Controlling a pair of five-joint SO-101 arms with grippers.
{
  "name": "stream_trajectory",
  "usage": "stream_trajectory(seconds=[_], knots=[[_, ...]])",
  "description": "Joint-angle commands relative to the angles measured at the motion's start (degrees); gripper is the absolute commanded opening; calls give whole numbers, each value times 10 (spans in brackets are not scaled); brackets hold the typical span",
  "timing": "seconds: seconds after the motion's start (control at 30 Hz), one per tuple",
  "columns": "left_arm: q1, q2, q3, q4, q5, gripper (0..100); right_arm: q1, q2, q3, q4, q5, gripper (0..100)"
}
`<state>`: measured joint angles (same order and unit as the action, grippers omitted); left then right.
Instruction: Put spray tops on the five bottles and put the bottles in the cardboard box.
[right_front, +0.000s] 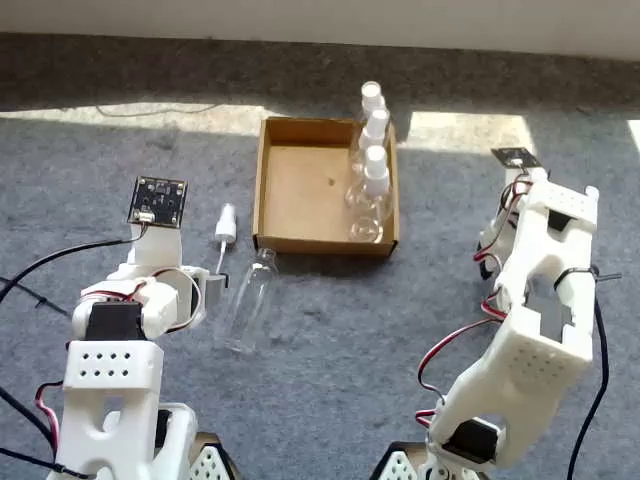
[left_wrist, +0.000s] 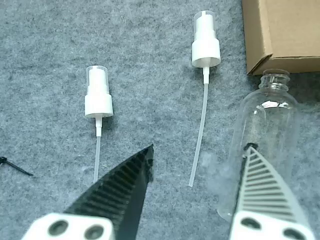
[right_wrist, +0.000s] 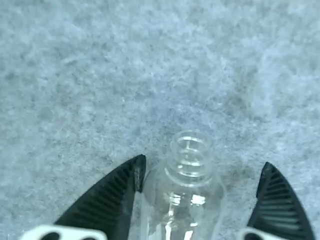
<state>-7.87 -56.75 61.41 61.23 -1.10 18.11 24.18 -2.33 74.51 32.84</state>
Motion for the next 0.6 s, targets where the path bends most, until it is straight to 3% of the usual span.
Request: stream_trajectory(seconds=[0.0,0.37,0.57], knots=[[-8,-9,-2,-11,-5,263,8,-7,0,4,11,276],[-8,-9,-2,-11,-5,263,8,-7,25,5,10,214],[-8,-9,-2,-11,-5,263,10,-9,23,7,7,65]])
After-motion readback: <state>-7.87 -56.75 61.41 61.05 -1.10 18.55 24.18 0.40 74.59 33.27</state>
